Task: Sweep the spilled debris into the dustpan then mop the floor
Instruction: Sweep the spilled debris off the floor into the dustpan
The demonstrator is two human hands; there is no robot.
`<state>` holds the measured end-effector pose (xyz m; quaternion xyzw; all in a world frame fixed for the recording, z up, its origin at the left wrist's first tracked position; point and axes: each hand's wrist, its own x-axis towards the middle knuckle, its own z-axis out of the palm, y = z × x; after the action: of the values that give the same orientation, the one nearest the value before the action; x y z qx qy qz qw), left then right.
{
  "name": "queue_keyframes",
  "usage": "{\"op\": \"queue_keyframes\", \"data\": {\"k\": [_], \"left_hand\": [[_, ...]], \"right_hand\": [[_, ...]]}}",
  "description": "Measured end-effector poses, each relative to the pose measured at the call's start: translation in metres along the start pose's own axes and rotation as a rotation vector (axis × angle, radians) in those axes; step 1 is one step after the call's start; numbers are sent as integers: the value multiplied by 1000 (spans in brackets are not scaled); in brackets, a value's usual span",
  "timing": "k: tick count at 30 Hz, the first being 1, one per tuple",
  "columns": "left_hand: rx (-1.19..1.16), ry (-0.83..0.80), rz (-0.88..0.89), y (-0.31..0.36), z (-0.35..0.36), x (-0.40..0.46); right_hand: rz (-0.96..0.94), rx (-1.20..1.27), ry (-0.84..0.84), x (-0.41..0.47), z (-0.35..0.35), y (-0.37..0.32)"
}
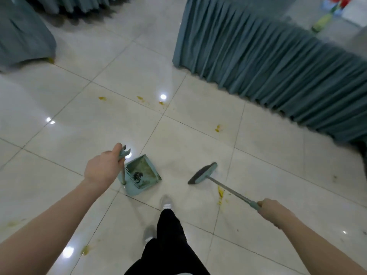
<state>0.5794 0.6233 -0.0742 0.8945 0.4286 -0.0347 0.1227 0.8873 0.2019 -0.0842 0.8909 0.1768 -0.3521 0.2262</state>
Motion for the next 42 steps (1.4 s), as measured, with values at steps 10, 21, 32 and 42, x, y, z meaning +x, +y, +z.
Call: {"op": "queue_keyframes", "data": {"k": [10,21,32,42], "left_hand": [[-13,-47,132,62,12,-20],[105,-154,228,132,39,-55],[176,-157,238,245,68,-125],[169,-112,242,346,105,-204]], "right_hand": [[78,-49,57,-61,27,73],[-43,-30,-105,-66,33,73],[-138,-60,-144,-47,118,215],[11,-219,-135,-23,165,446]]}}
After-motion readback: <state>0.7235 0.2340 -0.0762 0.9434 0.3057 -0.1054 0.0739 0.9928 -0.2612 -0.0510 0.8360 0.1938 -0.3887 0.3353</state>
